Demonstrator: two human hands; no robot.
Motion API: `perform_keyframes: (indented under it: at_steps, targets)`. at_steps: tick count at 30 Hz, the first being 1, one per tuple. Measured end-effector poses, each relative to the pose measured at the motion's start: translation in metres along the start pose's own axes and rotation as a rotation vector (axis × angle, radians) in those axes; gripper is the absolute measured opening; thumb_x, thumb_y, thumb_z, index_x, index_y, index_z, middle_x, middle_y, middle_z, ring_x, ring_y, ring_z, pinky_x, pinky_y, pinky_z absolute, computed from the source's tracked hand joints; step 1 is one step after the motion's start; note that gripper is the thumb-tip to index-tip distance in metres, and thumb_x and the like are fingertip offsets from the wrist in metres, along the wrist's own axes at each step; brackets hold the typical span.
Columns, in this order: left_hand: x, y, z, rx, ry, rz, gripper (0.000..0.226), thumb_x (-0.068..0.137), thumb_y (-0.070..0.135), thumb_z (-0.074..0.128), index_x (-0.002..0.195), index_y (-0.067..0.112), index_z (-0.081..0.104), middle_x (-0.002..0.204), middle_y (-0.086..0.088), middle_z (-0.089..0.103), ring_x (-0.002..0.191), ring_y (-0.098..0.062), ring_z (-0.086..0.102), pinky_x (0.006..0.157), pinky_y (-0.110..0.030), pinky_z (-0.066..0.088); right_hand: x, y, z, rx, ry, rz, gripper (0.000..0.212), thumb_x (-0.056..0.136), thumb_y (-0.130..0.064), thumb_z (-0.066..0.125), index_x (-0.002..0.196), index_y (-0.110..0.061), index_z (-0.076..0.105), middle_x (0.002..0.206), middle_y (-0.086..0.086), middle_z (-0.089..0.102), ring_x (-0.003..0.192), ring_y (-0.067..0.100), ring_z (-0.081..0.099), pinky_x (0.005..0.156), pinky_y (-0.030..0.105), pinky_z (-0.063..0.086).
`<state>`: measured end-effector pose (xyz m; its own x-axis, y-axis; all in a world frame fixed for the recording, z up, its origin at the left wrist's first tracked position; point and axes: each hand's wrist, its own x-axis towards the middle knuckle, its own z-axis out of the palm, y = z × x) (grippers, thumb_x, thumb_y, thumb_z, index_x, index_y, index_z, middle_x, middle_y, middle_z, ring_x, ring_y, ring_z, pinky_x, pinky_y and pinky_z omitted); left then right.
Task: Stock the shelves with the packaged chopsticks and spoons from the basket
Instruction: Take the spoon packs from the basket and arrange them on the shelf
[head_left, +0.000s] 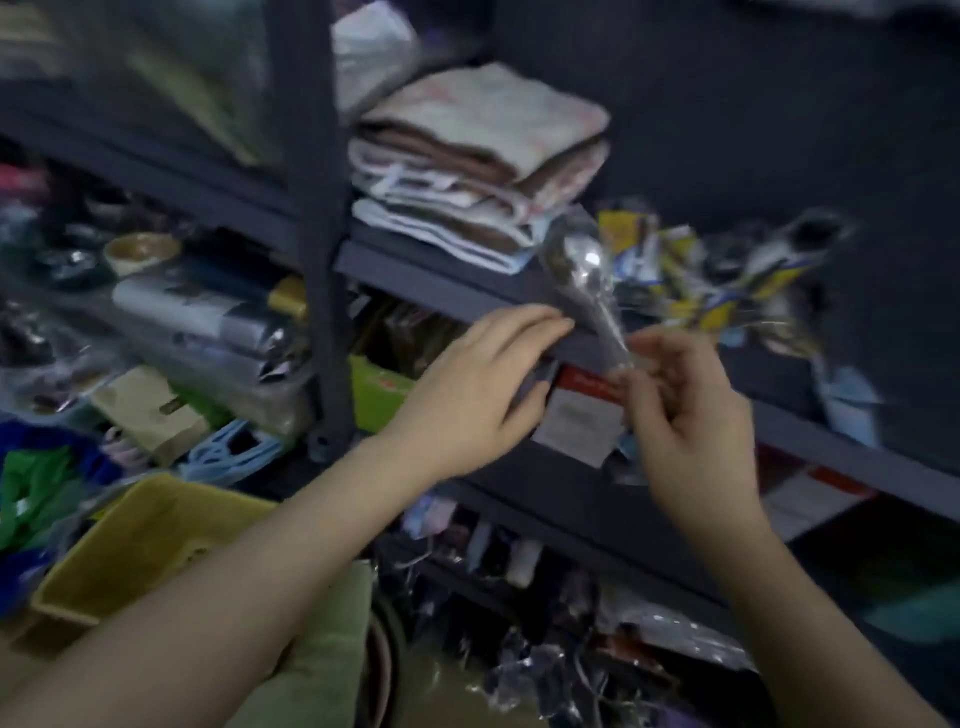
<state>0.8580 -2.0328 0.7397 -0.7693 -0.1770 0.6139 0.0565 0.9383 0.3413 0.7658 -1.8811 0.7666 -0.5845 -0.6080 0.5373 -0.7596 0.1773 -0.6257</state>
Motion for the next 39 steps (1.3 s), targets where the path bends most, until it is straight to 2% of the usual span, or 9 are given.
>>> perform_keyframes:
  at_steps: [5, 9, 13, 17, 23, 27, 32, 35, 39]
  targets:
    - [0.09, 0.042, 0.047, -0.045, -0.1, -0.175, 0.06, 0.085, 0.04, 0.037, 0.138, 0.012, 0.036, 0.143, -0.011, 0.039, 0.132, -0.027, 0.036, 0.108, -0.036, 0.03, 0.032, 0.026, -0.082, -0.16, 0.088, 0.042, 0.031, 0.087, 0.003, 0.048, 0.114, -0.01, 0.057, 0.094, 0.001, 0.069, 0.08, 0.012, 0.059, 0.07, 0.023, 0.038]
    - [0.14, 0.047, 0.076, 0.328, -0.235, -0.312, 0.058, 0.089, 0.055, 0.035, 0.14, 0.027, 0.032, 0.146, -0.013, 0.035, 0.133, -0.033, 0.033, 0.108, -0.041, 0.024, 0.059, 0.074, -0.103, -0.481, -0.09, 0.062, 0.035, 0.083, 0.006, 0.046, 0.113, -0.003, 0.061, 0.106, 0.022, 0.065, 0.099, 0.038, 0.059, 0.08, 0.038, 0.043]
    - [0.151, 0.036, 0.076, 0.369, -0.418, -0.499, 0.068, 0.084, 0.068, 0.028, 0.139, 0.028, 0.032, 0.151, -0.008, 0.027, 0.136, -0.029, 0.027, 0.107, -0.041, 0.026, 0.074, 0.103, -0.102, -0.586, -0.206, 0.021, 0.037, 0.076, 0.014, 0.049, 0.109, 0.004, 0.06, 0.098, 0.024, 0.06, 0.094, 0.04, 0.058, 0.074, 0.039, 0.045]
    - [0.143, 0.017, 0.059, 0.428, -0.437, -0.576, 0.076, 0.078, 0.076, 0.027, 0.14, 0.034, 0.028, 0.15, -0.01, 0.028, 0.134, -0.033, 0.029, 0.106, -0.041, 0.03, 0.09, 0.116, -0.101, -0.688, -0.262, 0.047, 0.055, 0.079, 0.013, 0.045, 0.132, -0.002, 0.046, 0.119, 0.022, 0.052, 0.111, 0.037, 0.049, 0.087, 0.036, 0.04]
    - [0.148, -0.003, 0.052, 0.379, -0.497, -0.473, 0.062, 0.086, 0.063, 0.031, 0.141, 0.035, 0.027, 0.151, -0.011, 0.025, 0.137, -0.032, 0.023, 0.11, -0.038, 0.024, 0.128, 0.135, -0.084, -0.736, -0.307, 0.193, 0.052, 0.087, 0.005, 0.041, 0.137, -0.008, 0.041, 0.135, 0.022, 0.04, 0.123, 0.036, 0.039, 0.102, 0.036, 0.034]
    - [0.157, 0.008, 0.055, 0.366, -0.266, -0.277, 0.075, 0.079, 0.067, 0.02, 0.135, 0.021, 0.04, 0.144, -0.012, 0.036, 0.131, -0.032, 0.032, 0.106, -0.04, 0.029, 0.147, 0.155, -0.085, -0.592, -0.346, 0.319, 0.045, 0.098, -0.018, 0.035, 0.143, -0.017, 0.033, 0.149, 0.018, 0.025, 0.138, 0.037, 0.021, 0.113, 0.044, 0.024]
    - [0.18, 0.039, 0.062, 0.267, -0.367, 0.117, 0.072, 0.081, 0.066, 0.036, 0.141, 0.025, 0.031, 0.152, -0.004, 0.025, 0.137, -0.025, 0.025, 0.11, -0.041, 0.03, 0.125, 0.146, -0.129, -0.48, -0.186, 0.041, 0.042, 0.09, 0.002, 0.042, 0.128, -0.009, 0.055, 0.138, 0.012, 0.046, 0.129, 0.029, 0.038, 0.103, 0.022, 0.026]
    - [0.194, 0.043, 0.077, 0.283, -0.586, 0.111, 0.07, 0.083, 0.063, 0.041, 0.143, 0.038, 0.016, 0.156, -0.001, 0.007, 0.141, -0.027, 0.016, 0.112, -0.042, 0.026, 0.101, 0.133, -0.148, -0.547, -0.451, -0.08, 0.039, 0.088, 0.003, 0.049, 0.12, -0.015, 0.063, 0.131, 0.003, 0.055, 0.125, 0.021, 0.046, 0.099, 0.01, 0.022]
    - [0.204, 0.046, 0.104, 0.405, -0.684, 0.127, 0.065, 0.085, 0.063, 0.035, 0.142, 0.04, 0.016, 0.153, -0.006, 0.019, 0.134, -0.037, 0.027, 0.105, -0.045, 0.035, 0.083, 0.125, -0.153, -0.624, -0.791, 0.009, 0.054, 0.091, -0.053, 0.035, 0.143, -0.036, 0.033, 0.144, -0.025, 0.019, 0.135, -0.005, 0.016, 0.107, 0.011, 0.01]
